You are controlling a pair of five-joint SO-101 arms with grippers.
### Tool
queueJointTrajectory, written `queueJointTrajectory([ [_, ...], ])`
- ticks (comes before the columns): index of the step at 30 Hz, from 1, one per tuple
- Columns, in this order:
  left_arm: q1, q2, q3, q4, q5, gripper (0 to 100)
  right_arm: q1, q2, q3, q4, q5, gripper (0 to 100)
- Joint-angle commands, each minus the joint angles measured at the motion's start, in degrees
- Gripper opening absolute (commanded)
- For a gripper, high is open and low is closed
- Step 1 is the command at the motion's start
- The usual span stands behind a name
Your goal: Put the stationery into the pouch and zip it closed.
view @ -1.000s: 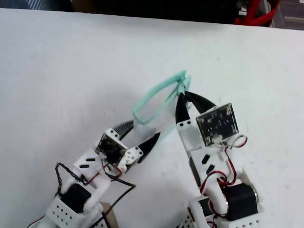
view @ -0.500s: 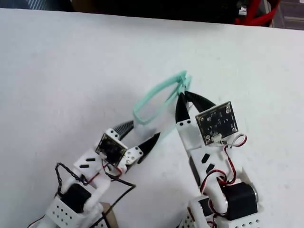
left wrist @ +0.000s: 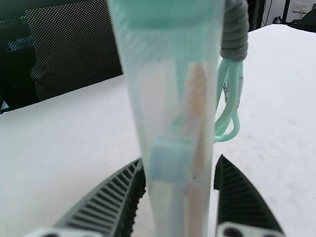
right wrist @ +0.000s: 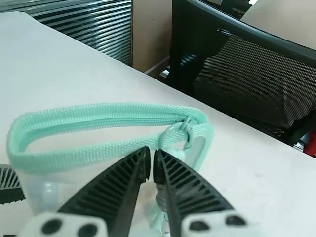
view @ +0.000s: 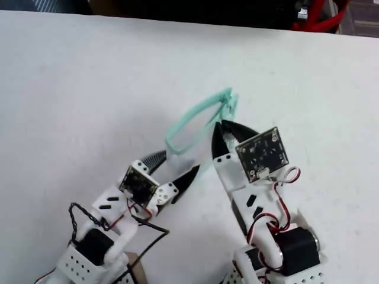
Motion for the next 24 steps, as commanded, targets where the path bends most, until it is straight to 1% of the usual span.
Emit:
queueJointTrajectory([
  [1,0.6,-0.3,-0.1,0.1,0.6,23,-0.4,-0.1,-0.7,1.4,-0.2,1.9],
  [5,0.6,-0.4,-0.1,0.1,0.6,23,3.1,-0.3,-0.9,3.7,-0.1,1.9],
  [10,0.5,-0.4,-0.1,0.1,0.6,23,3.4,-0.4,-2.1,4.5,-0.2,1.9],
  [15,0.5,-0.4,-0.1,0.1,0.6,23,3.3,-0.4,-6.7,10.4,-0.6,1.9],
  [17,0.5,-0.4,-0.1,0.1,0.6,23,1.7,-0.4,-7.1,11.7,-0.6,1.9],
  [20,0.5,-0.4,-0.1,0.1,0.6,23,-2.6,-0.4,-6.9,13.4,-0.5,1.9],
  [24,0.5,-0.4,-0.1,0.2,0.6,23,-7.0,-0.4,-7.0,13.7,-0.2,1.9],
])
